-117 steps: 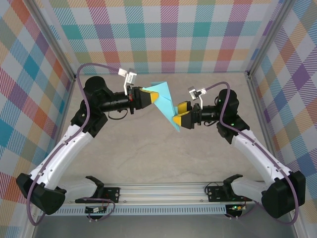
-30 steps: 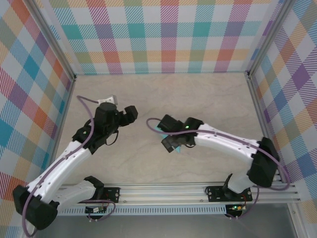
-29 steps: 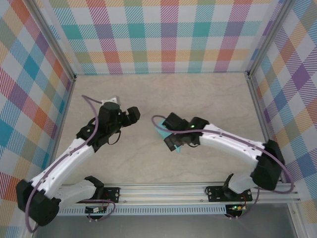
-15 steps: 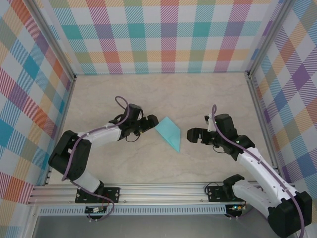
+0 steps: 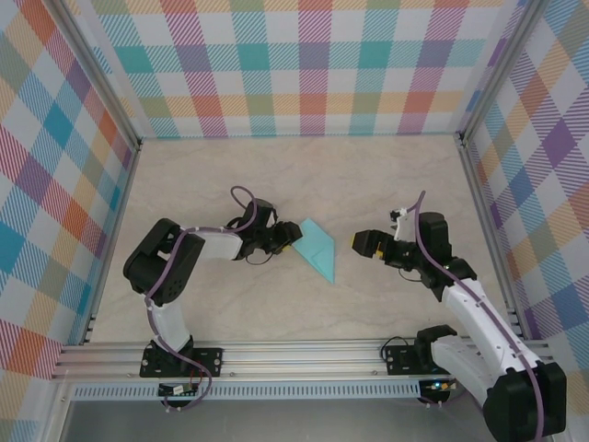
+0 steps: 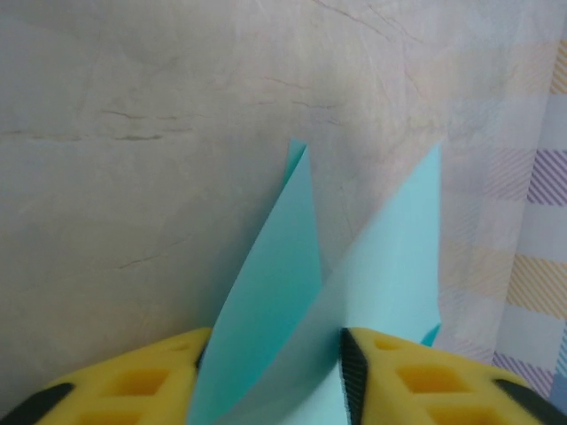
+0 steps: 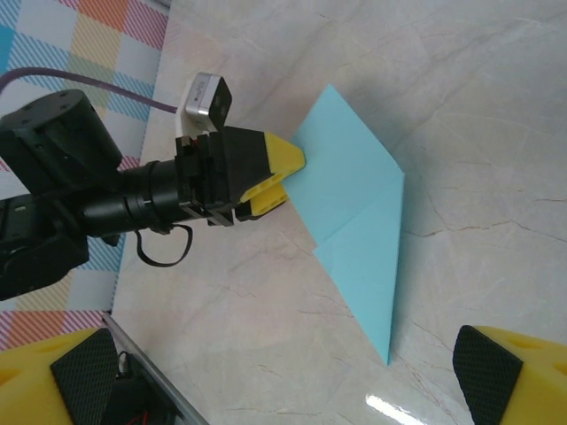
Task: Fold a paper plane with a square sheet of paper (fold left side to right side)
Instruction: Fold the wing for the fifth time at the center of the table.
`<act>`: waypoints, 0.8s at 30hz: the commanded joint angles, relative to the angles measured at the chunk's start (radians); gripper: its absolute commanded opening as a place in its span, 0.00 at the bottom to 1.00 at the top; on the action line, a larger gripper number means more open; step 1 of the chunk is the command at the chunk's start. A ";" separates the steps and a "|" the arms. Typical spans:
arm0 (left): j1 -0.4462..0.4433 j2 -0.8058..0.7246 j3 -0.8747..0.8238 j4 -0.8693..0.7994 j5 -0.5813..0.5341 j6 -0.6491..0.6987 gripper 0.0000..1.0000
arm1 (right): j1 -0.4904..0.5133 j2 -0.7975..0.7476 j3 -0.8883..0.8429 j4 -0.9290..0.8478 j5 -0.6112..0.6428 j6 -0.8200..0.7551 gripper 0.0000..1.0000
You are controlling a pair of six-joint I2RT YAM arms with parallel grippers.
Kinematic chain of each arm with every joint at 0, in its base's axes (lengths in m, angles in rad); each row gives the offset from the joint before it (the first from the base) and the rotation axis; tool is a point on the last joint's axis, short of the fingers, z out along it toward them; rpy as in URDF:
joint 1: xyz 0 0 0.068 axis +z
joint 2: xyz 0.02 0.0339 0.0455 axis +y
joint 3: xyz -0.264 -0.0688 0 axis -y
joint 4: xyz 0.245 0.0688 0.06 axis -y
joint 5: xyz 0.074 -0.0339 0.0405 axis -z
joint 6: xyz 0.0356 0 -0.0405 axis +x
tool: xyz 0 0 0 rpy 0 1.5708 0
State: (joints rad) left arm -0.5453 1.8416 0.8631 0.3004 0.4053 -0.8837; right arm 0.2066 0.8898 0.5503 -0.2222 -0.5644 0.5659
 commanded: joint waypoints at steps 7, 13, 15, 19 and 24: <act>-0.013 -0.025 0.030 0.039 0.056 0.097 0.12 | -0.082 0.123 0.003 0.183 -0.228 -0.061 1.00; -0.009 -0.109 0.021 0.003 0.091 0.253 0.00 | -0.082 0.313 0.059 0.242 -0.368 -0.182 1.00; -0.006 -0.133 0.011 0.008 0.125 0.314 0.00 | -0.082 0.396 0.089 0.238 -0.423 -0.261 1.00; 0.005 -0.162 0.003 0.025 0.229 0.399 0.00 | -0.082 0.562 0.167 0.215 -0.479 -0.377 0.95; 0.013 -0.185 -0.003 0.027 0.333 0.469 0.00 | -0.049 0.707 0.227 0.302 -0.524 -0.398 0.89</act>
State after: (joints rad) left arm -0.5442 1.6924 0.8692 0.3172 0.6376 -0.5060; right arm 0.1394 1.5471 0.7330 0.0147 -1.0035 0.2516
